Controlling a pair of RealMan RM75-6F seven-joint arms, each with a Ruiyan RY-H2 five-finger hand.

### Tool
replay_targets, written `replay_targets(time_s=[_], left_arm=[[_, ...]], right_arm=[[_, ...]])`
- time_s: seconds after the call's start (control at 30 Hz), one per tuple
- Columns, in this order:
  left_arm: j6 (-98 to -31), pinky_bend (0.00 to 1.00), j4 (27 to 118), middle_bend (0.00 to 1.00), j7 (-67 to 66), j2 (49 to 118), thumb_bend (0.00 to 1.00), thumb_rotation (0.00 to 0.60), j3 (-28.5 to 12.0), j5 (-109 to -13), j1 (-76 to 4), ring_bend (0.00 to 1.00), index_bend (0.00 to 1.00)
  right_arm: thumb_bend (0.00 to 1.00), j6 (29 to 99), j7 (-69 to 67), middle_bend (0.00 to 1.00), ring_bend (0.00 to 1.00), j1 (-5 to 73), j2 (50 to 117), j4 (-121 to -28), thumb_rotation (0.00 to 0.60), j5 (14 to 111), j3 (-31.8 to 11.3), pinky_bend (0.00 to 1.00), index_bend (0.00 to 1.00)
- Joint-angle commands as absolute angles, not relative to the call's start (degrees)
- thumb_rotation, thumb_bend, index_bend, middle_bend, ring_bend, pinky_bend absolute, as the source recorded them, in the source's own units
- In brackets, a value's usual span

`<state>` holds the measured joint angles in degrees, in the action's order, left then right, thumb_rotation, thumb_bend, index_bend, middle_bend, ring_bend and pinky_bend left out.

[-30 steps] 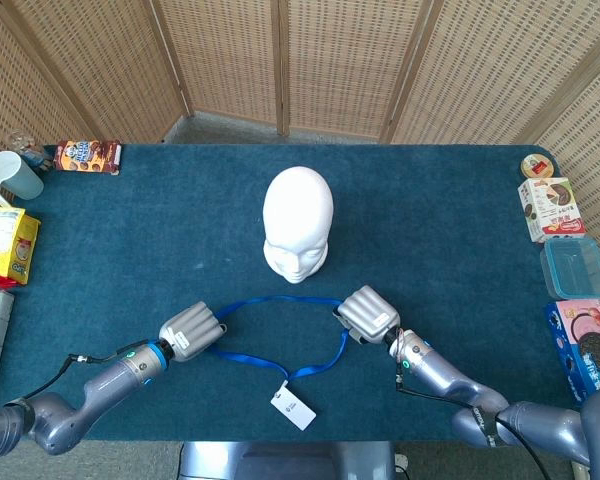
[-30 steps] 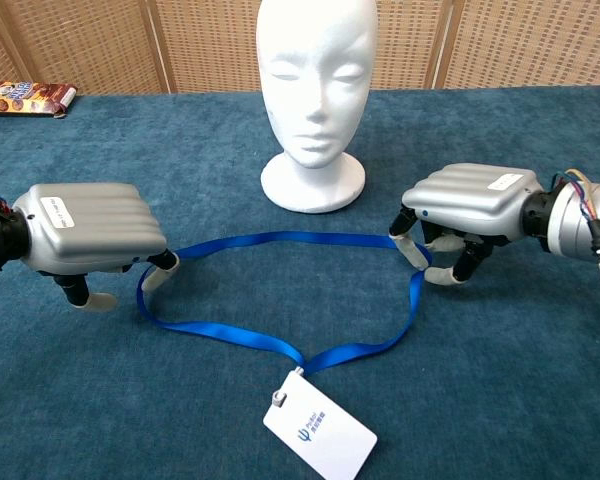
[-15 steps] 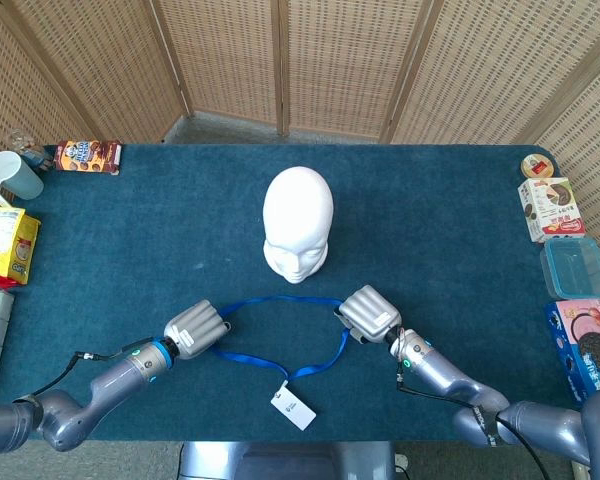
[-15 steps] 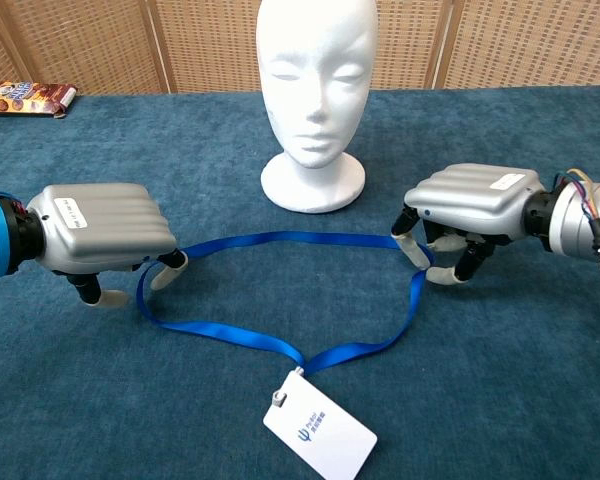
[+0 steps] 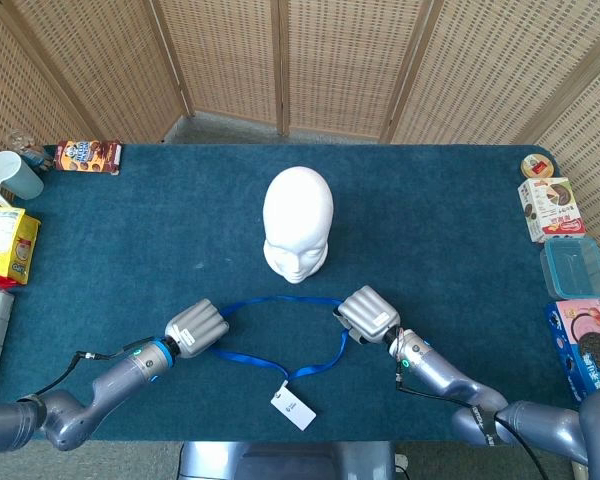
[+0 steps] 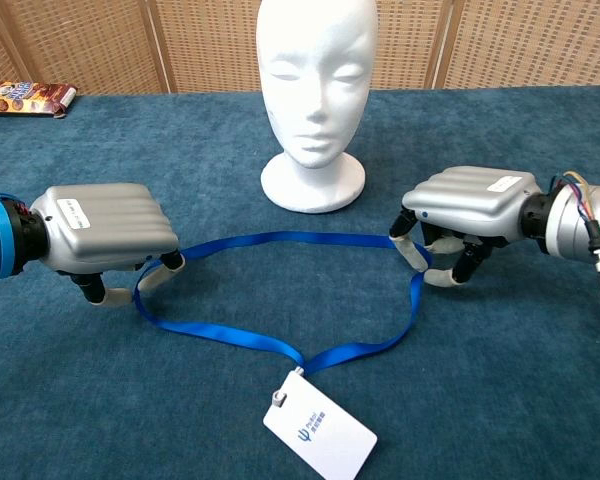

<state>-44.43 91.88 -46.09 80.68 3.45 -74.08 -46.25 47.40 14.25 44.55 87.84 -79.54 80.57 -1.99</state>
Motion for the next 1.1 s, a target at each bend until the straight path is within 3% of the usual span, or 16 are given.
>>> replay_targets(time_s=[0.03,0.6,1.1], left_arm=[[-44.64,1.00,91.82,1.00,-46.04,80.70,0.33,0.600,3.51,-74.15,-46.32,1.00,0.61],[-44.98,1.00,91.93,1.00,-46.19,80.66,0.39,0.600,3.97,-73.02,-47.03,1.00,0.62],[-54.42,1.00,96.57,1.00,-36.15,74.54,0.39,0.600,3.04,-79.79,-43.28,1.00,0.63]], right_arm=[[0.46,47.42,14.23,1.00,1.00,44.54,87.82,-79.56,0.600,80.55,-2.01,1.00,0.71],[0.46,47.22,14.50,1.00,1.00,44.45,87.61,-79.89,0.600,80.15,-2.03,1.00,0.72],[0.46,52.46,12.08,1.00,1.00,42.88,82.39,-88.10,0.600,80.82,-4.49,1.00,0.73]])
